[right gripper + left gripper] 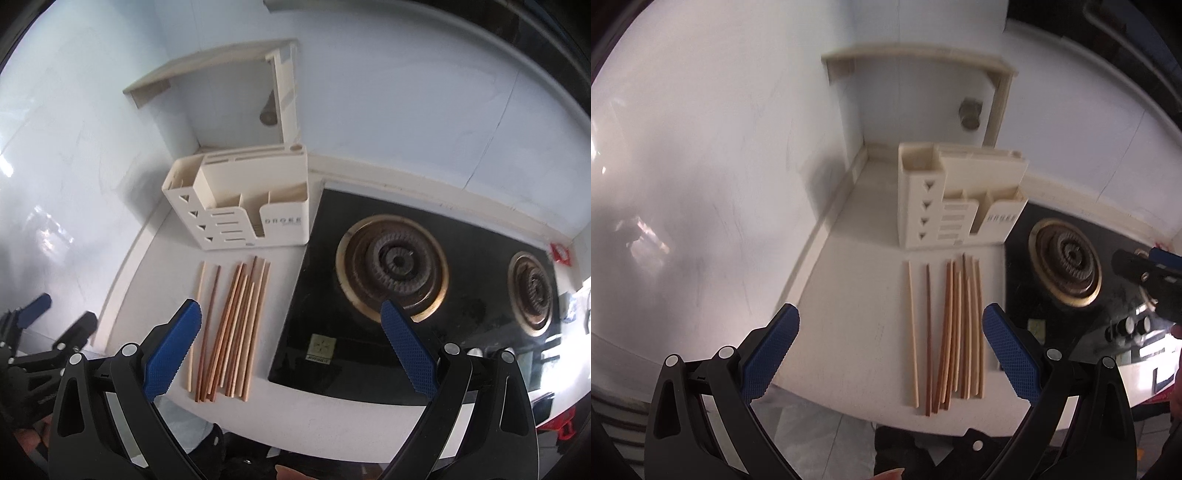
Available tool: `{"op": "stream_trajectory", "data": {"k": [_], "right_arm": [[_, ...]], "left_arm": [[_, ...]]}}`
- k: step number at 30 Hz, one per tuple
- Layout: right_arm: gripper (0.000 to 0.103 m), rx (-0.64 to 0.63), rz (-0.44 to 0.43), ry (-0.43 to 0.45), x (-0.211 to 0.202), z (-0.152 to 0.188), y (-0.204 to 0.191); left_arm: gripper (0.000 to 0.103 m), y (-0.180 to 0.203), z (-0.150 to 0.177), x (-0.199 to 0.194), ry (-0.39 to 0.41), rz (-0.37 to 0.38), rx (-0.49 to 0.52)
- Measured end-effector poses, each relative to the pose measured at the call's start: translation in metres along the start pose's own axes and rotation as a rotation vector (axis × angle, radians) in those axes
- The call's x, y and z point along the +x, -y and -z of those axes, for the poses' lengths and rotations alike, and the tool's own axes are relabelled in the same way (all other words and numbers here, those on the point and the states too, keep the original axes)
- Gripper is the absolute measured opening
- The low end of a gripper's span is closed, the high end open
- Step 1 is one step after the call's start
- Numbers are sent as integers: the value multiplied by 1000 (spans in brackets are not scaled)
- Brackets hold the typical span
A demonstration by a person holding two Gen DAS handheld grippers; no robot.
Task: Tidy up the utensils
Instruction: 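Move both tools down toward the row of wooden chopsticks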
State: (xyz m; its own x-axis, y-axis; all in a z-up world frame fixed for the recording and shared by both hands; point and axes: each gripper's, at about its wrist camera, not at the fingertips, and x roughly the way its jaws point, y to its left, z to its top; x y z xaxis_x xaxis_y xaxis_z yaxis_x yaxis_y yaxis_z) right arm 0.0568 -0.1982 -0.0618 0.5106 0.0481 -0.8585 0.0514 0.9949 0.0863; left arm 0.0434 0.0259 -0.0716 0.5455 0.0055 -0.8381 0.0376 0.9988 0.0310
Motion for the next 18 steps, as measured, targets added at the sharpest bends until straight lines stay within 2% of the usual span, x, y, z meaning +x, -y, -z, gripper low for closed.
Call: {"op": "stream_trajectory", "data": {"k": [6, 18], "right_arm": [[98, 27, -22, -45, 33, 4, -1], [98, 50, -7, -173, 103, 14, -7]], "left_arm": [[97, -3, 11, 35, -83, -10, 34], [96, -13, 31, 106, -281, 77, -20]]}}
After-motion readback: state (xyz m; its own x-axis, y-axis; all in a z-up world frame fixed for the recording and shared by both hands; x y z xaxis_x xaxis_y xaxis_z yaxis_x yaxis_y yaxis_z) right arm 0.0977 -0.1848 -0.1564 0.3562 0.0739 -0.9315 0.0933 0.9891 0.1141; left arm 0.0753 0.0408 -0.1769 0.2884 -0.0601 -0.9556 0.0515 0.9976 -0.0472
